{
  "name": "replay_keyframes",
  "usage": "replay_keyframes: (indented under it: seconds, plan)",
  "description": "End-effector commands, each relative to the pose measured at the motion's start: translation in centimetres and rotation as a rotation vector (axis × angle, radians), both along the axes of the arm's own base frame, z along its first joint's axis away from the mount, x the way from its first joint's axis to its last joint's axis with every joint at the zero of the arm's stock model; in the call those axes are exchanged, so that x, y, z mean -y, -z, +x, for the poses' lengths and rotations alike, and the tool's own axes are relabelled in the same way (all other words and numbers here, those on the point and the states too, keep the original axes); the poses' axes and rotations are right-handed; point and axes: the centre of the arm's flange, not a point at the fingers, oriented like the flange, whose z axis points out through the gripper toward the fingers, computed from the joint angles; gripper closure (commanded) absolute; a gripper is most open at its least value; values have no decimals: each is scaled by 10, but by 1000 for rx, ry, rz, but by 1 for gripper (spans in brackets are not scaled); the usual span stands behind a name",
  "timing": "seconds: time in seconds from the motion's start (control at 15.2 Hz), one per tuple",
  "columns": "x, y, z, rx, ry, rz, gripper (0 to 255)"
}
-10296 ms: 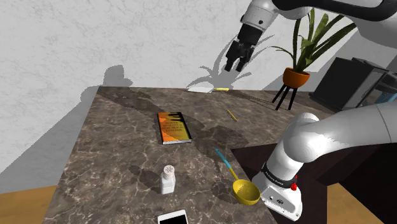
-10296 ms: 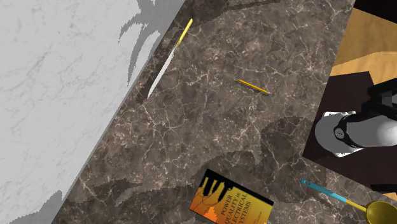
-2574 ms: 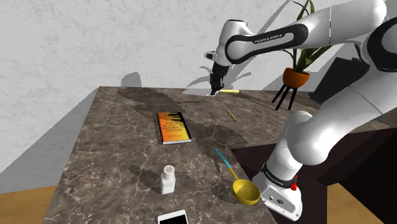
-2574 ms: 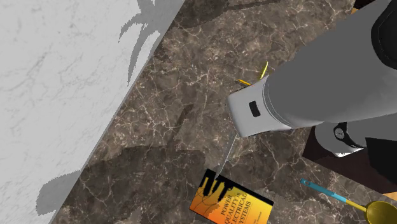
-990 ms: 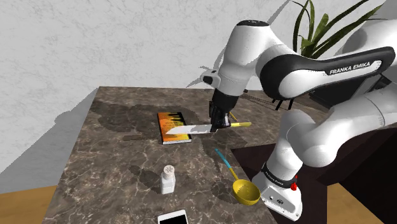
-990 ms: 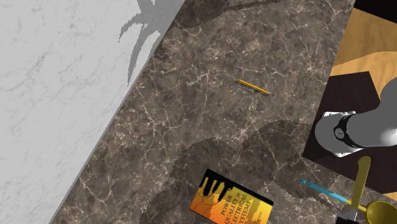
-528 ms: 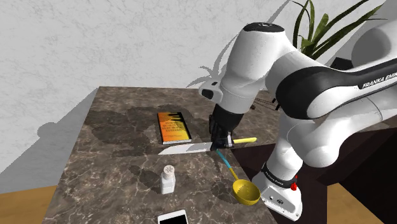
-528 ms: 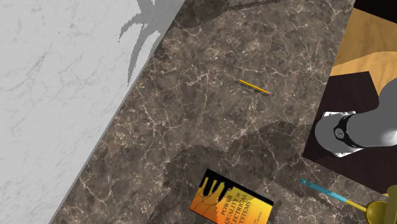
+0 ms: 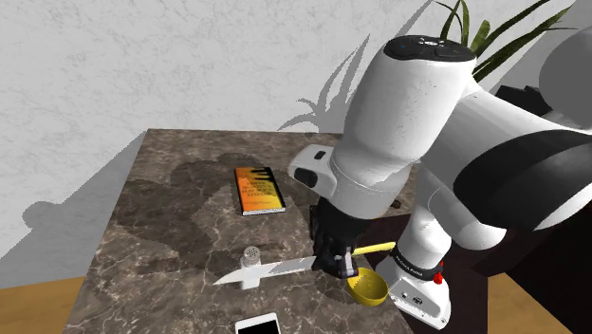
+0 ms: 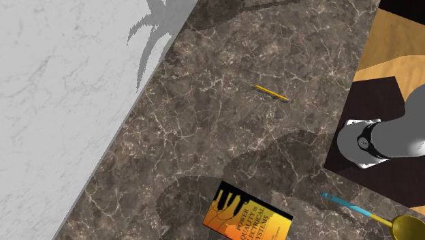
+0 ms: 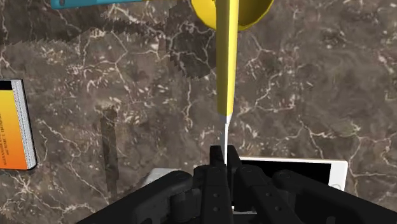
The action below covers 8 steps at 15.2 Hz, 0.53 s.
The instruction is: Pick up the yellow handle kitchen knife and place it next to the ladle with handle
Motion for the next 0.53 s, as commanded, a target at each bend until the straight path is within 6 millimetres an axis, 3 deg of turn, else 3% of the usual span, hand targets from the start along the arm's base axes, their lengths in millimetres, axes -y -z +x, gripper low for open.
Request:
replay_keyframes:
  seconds: [0.0, 0.26, 0.46]
  plan:
    - [-23, 0, -16, -1, 1, 1, 255]
    - [-65, 0, -43, -1, 1, 1, 255]
    - [-65, 16, -43, -1, 1, 1, 255]
